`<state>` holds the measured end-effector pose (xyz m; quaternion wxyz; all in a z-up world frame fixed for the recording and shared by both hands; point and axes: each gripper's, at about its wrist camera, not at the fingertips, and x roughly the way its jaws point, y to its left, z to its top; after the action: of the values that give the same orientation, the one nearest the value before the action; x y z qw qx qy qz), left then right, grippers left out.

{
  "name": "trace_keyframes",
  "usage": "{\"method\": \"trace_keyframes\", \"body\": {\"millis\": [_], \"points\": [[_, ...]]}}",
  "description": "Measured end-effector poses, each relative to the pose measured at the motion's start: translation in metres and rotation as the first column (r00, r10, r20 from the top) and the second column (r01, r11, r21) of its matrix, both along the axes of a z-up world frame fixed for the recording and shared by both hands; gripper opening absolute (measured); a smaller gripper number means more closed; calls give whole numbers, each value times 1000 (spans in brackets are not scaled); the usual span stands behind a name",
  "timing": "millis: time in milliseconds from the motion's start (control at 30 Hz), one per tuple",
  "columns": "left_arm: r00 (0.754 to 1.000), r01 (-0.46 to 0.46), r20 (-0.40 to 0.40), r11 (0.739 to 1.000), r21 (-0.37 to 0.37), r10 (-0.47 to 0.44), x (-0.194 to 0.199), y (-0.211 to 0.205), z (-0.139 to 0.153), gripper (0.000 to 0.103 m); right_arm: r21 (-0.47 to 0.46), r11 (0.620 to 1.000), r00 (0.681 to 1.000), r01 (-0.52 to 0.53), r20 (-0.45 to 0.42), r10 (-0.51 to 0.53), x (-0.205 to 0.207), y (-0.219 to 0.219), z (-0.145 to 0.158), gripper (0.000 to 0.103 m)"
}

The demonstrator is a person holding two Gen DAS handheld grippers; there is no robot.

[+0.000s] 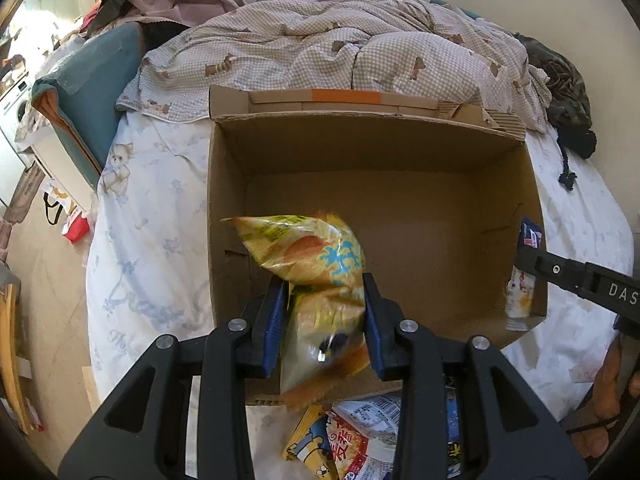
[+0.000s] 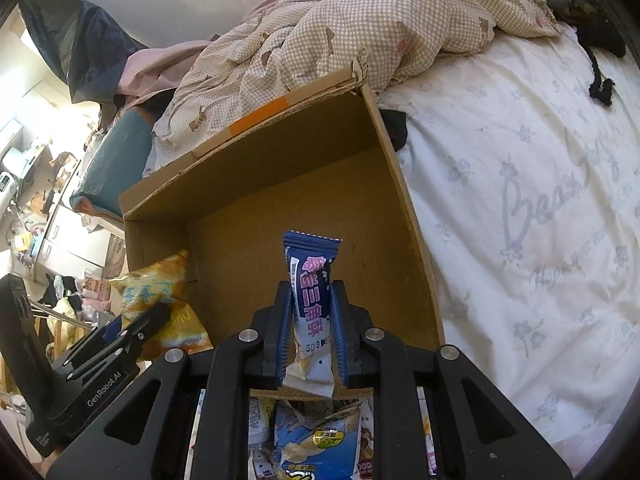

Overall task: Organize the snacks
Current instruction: 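Carry both snacks over the box and release them inside with both tools, then grasp the white-red snack bag from the pile with the left tool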

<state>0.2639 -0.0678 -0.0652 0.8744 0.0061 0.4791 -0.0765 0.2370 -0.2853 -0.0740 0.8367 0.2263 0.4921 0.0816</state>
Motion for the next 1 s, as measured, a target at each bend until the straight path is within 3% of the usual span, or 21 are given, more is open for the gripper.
{"method": "trace_keyframes", "body": {"millis": [67,133,200,300,400,467,533,1000], "points": [[1000,-2,6,1000,-1,2,0,0,1,33,13,1000,1000,0,0,0,0,-1,0,22],[1000,-1,14,1000,-2,1,-1,0,4,46,13,1000,1000,3,3,-3,-1,-1,1,22],[999,-7,34,1000,3,7,-4,0,7,68,21,1000,1000,5,9,-5,-1,-2,2,22],[998,-13,64,1000,0,13,-7,1,14,86,15,1000,1000,9,9,-9,0,-2,2,23],[997,-15,74,1000,-10,16,-8,3,16,87,11,1000,1000,10,0,-10,0,-1,2,28],[997,-17,70,1000,-19,19,-8,4,17,87,13,1000,1000,13,-2,-13,1,-2,1,48],[998,-23,66,1000,-21,24,-7,5,16,87,15,1000,1000,27,8,-27,-1,-2,3,54],[994,-32,100,999,-34,36,-22,13,27,87,35,999,999,32,25,-33,-12,-8,12,55]]}}
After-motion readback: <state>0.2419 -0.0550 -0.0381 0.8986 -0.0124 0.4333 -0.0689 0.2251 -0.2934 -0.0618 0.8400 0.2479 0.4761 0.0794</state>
